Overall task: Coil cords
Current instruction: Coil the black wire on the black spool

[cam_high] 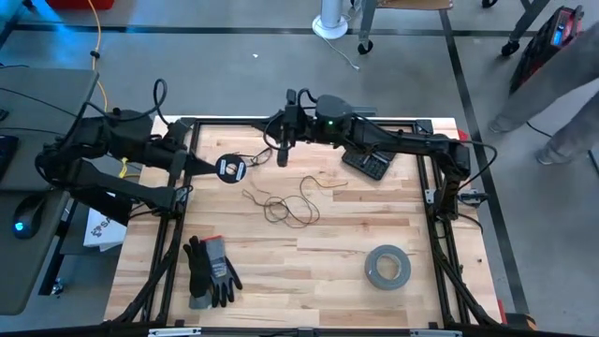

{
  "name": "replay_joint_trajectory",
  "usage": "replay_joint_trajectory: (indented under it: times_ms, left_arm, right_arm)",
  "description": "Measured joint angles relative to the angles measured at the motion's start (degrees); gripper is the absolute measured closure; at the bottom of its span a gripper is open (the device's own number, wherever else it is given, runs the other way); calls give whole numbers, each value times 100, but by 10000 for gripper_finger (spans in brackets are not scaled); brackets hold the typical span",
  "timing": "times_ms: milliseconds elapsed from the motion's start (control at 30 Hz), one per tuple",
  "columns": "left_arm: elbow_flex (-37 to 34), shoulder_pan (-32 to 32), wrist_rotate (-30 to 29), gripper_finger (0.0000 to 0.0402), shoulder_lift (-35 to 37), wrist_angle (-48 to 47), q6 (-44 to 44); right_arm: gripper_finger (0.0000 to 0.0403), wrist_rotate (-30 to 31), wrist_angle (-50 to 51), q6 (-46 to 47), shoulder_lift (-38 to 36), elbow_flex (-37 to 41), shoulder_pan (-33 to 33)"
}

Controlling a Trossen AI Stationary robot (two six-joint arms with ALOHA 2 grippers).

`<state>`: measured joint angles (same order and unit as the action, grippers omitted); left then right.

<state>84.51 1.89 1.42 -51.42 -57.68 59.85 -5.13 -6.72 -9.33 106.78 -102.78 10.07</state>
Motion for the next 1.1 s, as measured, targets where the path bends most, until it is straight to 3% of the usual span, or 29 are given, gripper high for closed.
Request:
replay_joint_trajectory:
  times_ms: [200, 300, 400, 500, 633, 733, 833, 1100]
  left_arm:
    - [0, 0, -92, 401, -1, 55, -418]
    - [0, 0, -328, 401, -24, 53, -959]
    - [0, 0, -766, 401, -72, 62, -1789]
    - [0, 0, -1234, 401, -211, 61, -2944]
    - [0, 2, -1579, 401, -507, 108, -4577]
    - [0, 6, -1693, 401, -701, 249, -5310]
    - [0, 4, -1702, 401, -844, 365, -5533]
    - [0, 4, -1651, 401, -902, 694, -5618]
  right_arm:
    - [403, -249, 1104, 118, -366, 0, 23]
    - [402, -493, 1456, 663, -697, 0, 54]
    - [388, -1166, 1674, 1802, -919, -7, 131]
    - [353, -1492, 1731, 2261, -972, -4, 87]
    - [298, -1381, 1787, 1867, -972, -4, -82]
    - [274, -957, 2021, 1231, -949, -4, -181]
    - [268, -467, 2306, 733, -935, 0, -259]
    - [267, -454, 2458, 605, -937, 0, -289]
